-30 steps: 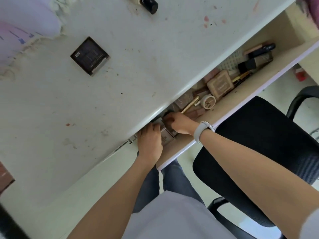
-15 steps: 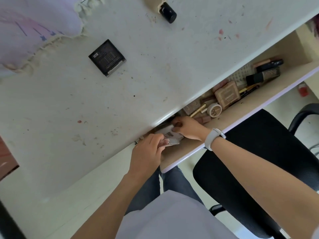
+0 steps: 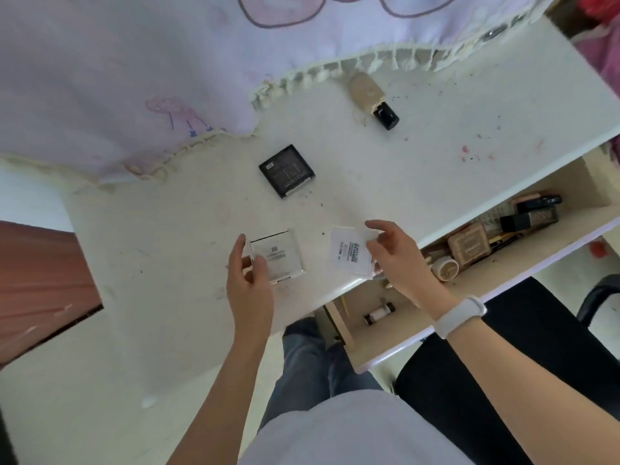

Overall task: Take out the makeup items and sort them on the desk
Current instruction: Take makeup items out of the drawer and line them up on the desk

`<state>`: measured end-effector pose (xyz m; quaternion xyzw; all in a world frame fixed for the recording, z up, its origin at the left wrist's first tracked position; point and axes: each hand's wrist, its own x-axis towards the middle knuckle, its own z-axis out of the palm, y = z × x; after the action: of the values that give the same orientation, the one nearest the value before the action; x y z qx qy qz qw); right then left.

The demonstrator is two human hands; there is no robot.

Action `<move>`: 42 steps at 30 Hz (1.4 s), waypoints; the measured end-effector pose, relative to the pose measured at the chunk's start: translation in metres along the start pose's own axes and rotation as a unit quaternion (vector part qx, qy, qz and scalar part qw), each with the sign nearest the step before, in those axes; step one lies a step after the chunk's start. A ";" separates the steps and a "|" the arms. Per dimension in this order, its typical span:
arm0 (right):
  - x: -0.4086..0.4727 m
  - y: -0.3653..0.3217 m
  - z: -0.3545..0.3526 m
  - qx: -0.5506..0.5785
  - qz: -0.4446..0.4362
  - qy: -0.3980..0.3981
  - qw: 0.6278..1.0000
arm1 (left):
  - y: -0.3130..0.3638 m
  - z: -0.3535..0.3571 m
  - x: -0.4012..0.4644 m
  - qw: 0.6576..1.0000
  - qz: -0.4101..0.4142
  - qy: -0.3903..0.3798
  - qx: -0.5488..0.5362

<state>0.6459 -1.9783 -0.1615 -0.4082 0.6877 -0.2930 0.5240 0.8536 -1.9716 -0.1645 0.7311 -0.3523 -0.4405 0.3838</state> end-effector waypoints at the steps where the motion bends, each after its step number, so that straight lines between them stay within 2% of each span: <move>1: 0.005 -0.008 0.013 0.006 0.003 -0.005 1.000 | 0.002 -0.007 0.013 0.999 -0.020 0.021 -0.021; 5: 0.027 -0.037 0.073 0.071 0.037 -0.004 0.997 | 0.003 -0.037 0.059 0.993 -0.060 0.074 -0.063; 10: 0.053 -0.068 0.139 0.140 0.056 0.031 0.988 | -0.004 -0.071 0.099 0.995 -0.048 0.090 0.024; 15: 0.081 -0.091 0.171 0.076 0.027 0.054 0.995 | 0.002 -0.074 0.124 0.991 -0.003 0.075 0.113; 17: 0.090 -0.096 0.176 -0.003 0.009 0.039 0.999 | 0.005 -0.071 0.133 0.987 0.028 0.061 0.149; 19: 0.094 -0.097 0.179 -0.130 -0.025 0.022 0.991 | 0.005 -0.070 0.139 0.977 0.050 0.040 0.203; 24: 0.087 -0.093 0.182 -0.301 -0.121 0.026 0.946 | -0.001 -0.073 0.137 0.943 0.103 -0.015 0.317; 27: 0.085 -0.089 0.181 -0.442 -0.217 0.013 0.870 | -0.008 -0.075 0.136 0.878 0.207 -0.051 0.428; 29: 0.087 -0.085 0.179 -0.516 -0.241 -0.019 0.822 | -0.011 -0.074 0.140 0.860 0.232 -0.061 0.450; 31: 0.090 -0.085 0.177 -0.541 -0.243 -0.041 0.804 | -0.012 -0.072 0.147 0.854 0.220 -0.058 0.468; 36: 0.103 -0.096 0.168 -0.533 -0.284 -0.098 0.791 | -0.002 -0.066 0.164 0.842 0.191 -0.015 0.504; 39: 0.101 -0.094 0.145 -0.486 -0.303 -0.016 0.820 | 0.002 -0.058 0.159 0.812 0.260 -0.014 0.523; 42: 0.094 -0.078 0.118 -0.463 -0.248 0.065 0.849 | -0.003 -0.047 0.149 0.784 0.307 -0.054 0.537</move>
<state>0.7685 -2.0959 -0.1746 -0.7403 0.6521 -0.0867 0.1388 0.9517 -2.0854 -0.2076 0.6472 -0.7579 -0.0782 0.0240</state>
